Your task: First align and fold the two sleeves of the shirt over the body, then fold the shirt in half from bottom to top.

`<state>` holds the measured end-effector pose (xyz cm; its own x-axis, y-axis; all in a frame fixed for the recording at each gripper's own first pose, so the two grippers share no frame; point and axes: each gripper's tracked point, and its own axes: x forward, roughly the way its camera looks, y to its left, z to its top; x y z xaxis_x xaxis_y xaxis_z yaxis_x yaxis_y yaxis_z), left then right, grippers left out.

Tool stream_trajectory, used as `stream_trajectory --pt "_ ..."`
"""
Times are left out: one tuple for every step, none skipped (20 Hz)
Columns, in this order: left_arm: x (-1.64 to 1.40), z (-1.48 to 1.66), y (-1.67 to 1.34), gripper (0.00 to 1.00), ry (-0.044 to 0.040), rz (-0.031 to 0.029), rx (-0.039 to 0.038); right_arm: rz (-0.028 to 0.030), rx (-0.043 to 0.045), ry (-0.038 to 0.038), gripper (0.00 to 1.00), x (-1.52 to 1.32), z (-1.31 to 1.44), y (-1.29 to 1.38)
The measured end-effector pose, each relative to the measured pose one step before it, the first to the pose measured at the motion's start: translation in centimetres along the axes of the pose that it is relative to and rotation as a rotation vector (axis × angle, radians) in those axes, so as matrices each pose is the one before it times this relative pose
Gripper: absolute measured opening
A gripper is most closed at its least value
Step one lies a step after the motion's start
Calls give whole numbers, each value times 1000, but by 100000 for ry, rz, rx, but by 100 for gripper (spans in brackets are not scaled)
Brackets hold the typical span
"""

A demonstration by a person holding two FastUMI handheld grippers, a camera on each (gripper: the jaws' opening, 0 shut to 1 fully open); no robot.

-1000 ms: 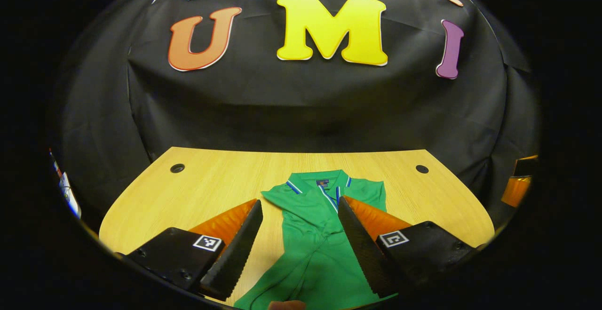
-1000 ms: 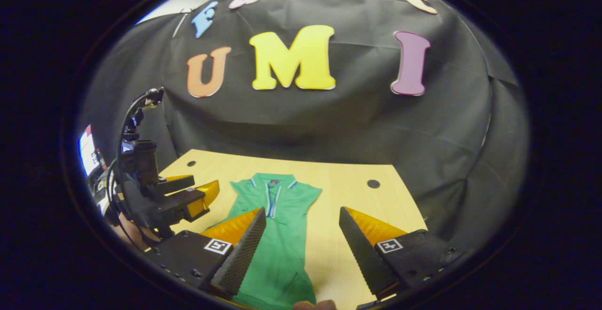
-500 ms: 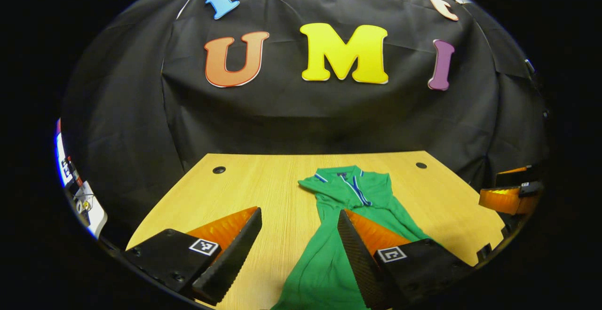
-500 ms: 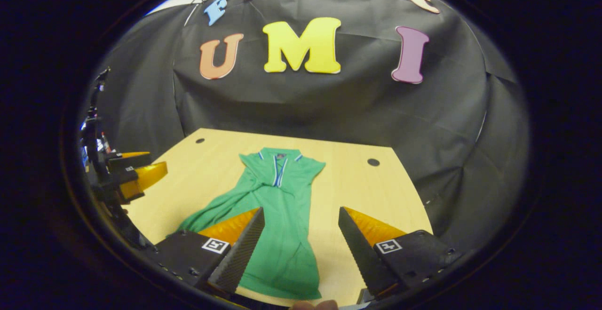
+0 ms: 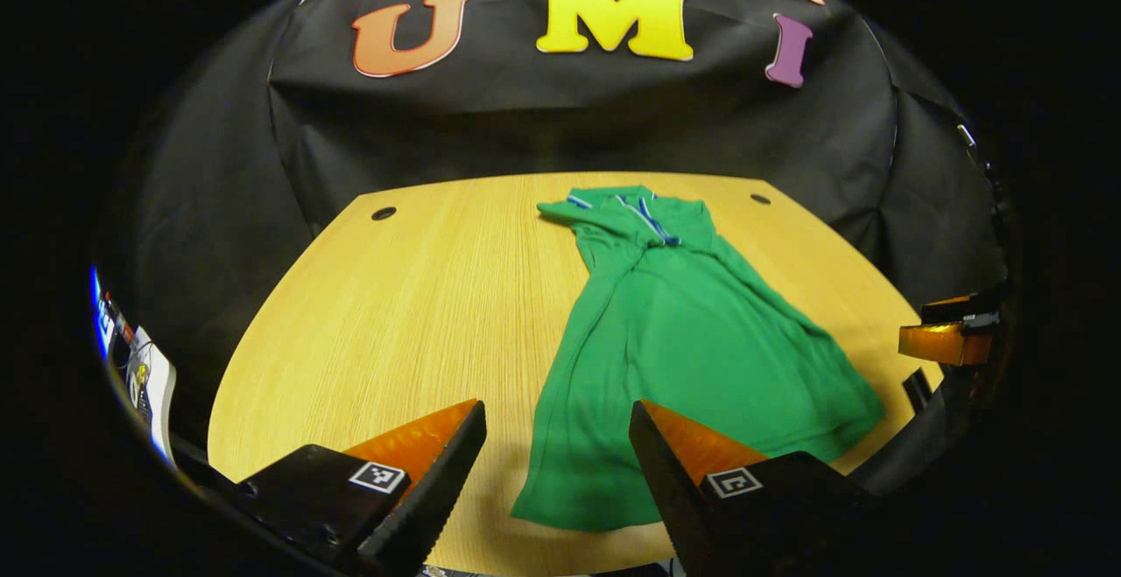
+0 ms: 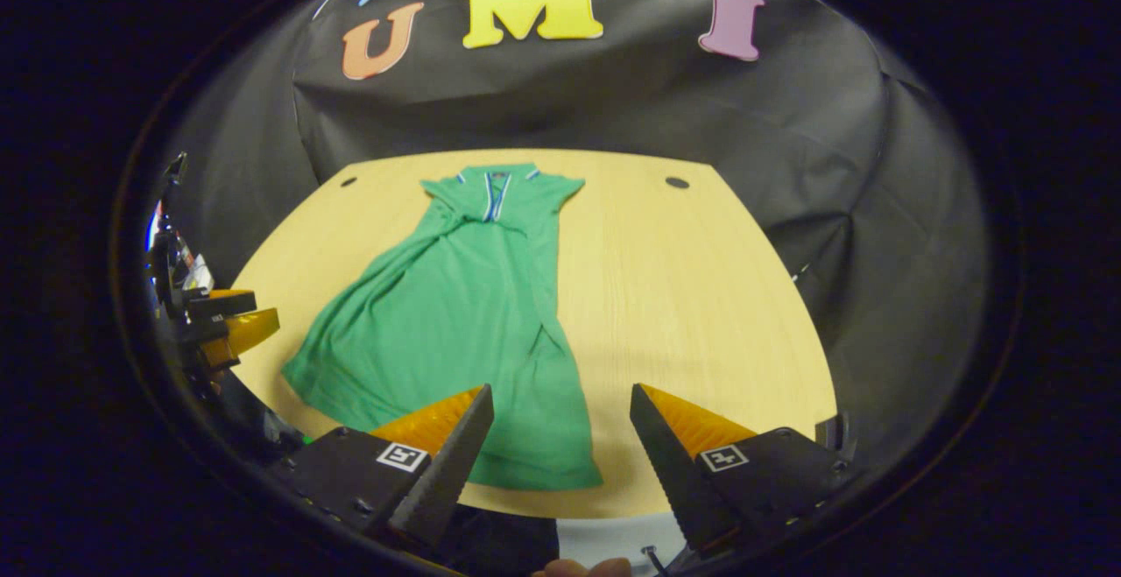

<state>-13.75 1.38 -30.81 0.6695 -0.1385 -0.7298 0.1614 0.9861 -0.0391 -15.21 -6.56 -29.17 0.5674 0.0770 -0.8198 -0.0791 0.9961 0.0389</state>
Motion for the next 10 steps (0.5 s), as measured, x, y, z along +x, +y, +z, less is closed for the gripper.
stream_trajectory --pt "287 -1142 84 100 3102 -96 431 257 -235 2946 94 271 -1064 51" --pt "358 -1161 32 100 3034 -16 28 285 -485 2198 96 400 -1154 206" --pt "464 -1178 2 100 3304 121 -528 -340 -864 2019 96 464 -589 -68" --pt "562 -1236 67 100 3298 -47 -1262 -239 -591 2068 96 404 -851 -120" --pt "570 -667 -83 100 2572 -210 -1125 -1113 -350 1976 97 545 -635 -317" --pt "454 -373 -136 100 1558 -266 -180 -704 519 2211 97 614 -882 -281" --pt "416 -249 -27 100 1370 152 475 -247 509 2700 97 592 -693 -152" --pt "316 -254 66 100 1076 306 497 -456 287 2003 97 617 -348 -36" --pt "196 -181 50 100 949 79 337 -278 94 1312 97 428 -206 -64" --pt "-74 -892 114 100 918 226 140 -8 -99 1266 97 348 -300 1"
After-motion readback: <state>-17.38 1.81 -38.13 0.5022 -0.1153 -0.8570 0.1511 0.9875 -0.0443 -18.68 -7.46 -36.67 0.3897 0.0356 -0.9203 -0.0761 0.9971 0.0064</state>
